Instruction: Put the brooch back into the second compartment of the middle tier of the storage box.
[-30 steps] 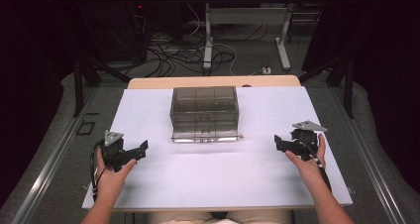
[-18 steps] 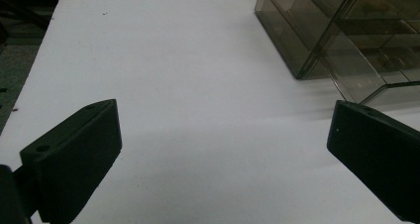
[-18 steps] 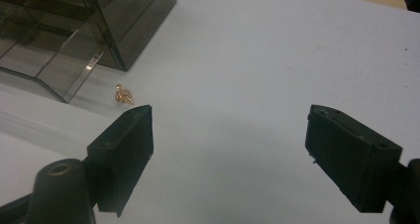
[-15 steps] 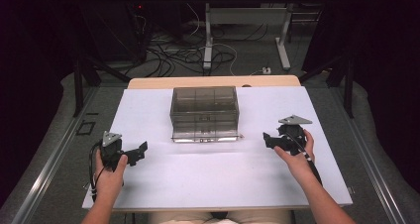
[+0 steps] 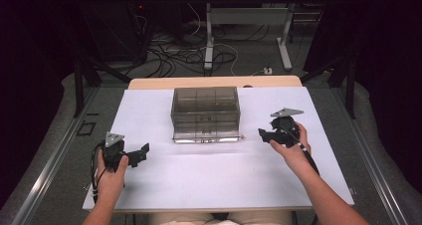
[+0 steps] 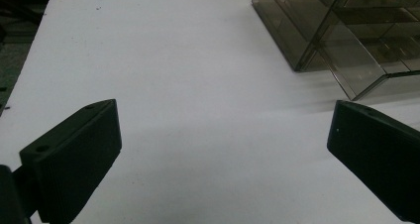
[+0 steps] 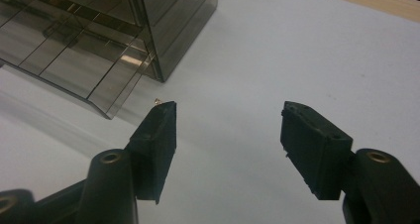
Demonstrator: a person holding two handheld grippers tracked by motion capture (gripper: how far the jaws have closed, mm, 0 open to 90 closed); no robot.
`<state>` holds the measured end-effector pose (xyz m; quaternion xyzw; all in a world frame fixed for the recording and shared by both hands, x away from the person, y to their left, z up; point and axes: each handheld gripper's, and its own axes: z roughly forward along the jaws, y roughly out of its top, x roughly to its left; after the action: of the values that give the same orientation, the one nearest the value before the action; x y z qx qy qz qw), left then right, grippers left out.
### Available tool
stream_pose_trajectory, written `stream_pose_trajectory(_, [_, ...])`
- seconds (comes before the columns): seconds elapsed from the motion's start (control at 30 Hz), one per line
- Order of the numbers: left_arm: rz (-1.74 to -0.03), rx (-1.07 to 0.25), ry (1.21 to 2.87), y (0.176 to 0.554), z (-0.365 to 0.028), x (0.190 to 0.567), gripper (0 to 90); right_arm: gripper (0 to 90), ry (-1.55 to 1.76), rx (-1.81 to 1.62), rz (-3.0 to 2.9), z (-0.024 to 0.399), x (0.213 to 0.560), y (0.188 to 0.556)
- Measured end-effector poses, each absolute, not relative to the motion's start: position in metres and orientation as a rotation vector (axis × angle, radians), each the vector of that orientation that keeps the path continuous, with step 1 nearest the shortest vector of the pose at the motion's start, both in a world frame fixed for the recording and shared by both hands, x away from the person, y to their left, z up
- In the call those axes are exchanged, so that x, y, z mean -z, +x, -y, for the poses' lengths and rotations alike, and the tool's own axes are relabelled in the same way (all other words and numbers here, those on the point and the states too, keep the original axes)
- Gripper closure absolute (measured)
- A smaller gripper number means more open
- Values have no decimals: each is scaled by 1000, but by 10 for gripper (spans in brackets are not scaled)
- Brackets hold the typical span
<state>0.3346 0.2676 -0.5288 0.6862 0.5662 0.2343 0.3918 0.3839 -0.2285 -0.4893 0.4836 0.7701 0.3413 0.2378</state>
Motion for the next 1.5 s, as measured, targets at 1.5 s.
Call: stream_pose_trajectory(1.5, [-1426, -565, 1773, 336, -265, 531, 6, 707, 1138, -720, -2357, 178, 529, 406])
